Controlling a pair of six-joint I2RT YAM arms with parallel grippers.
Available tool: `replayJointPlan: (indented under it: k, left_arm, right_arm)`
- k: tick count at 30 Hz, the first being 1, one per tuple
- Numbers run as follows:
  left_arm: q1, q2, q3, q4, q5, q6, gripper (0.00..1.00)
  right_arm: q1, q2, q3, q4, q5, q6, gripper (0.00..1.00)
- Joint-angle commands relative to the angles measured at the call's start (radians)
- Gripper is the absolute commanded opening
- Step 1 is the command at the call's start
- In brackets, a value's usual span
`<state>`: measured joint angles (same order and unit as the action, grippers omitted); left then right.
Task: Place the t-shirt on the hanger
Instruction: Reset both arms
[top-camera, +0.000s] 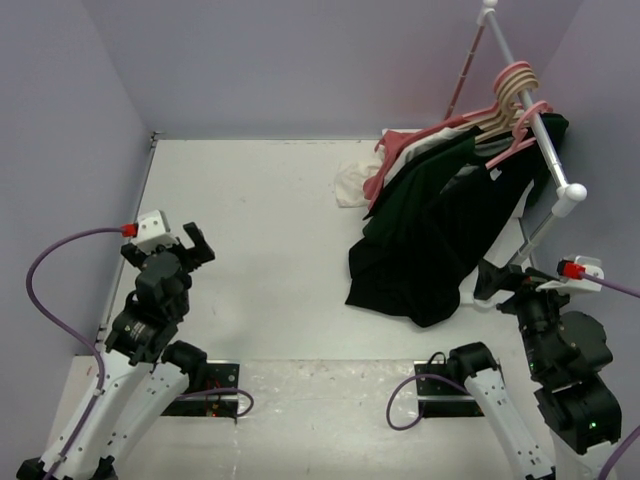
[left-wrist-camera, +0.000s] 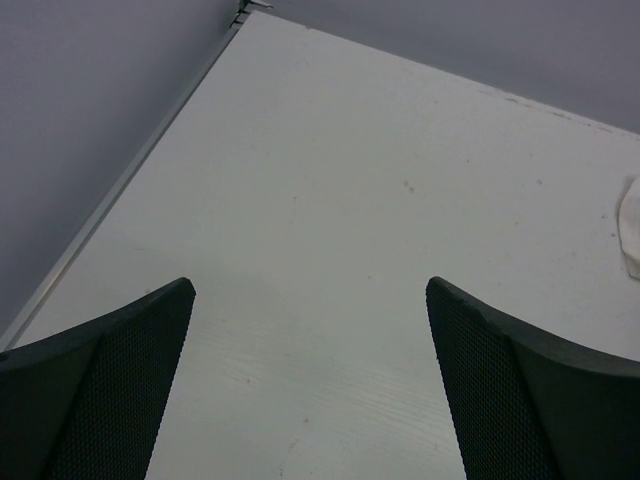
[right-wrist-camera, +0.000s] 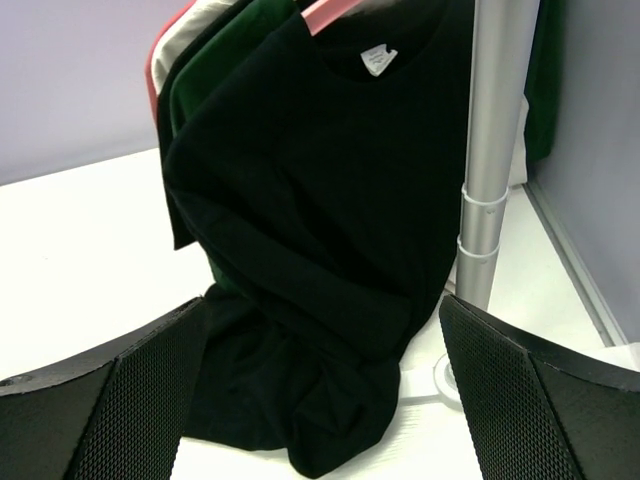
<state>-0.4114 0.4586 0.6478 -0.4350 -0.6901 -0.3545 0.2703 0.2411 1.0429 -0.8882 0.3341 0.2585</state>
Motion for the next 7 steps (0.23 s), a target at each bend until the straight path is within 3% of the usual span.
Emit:
replayJointPlan:
  k: [1, 7]
  left_arm:
    - [0.008, -0.003, -0.012, 0.038, -0.012, 0.011, 1.0]
    - [0.008, -0.008, -0.02, 0.043, -0.006, 0.014, 1.0]
  right_arm:
    - [0.003, -0.006, -0.017, 0.035, 0.039, -0.028, 0.99]
    - [0.003, 0.002, -0.017, 0.044, 0.04, -0.026, 0.99]
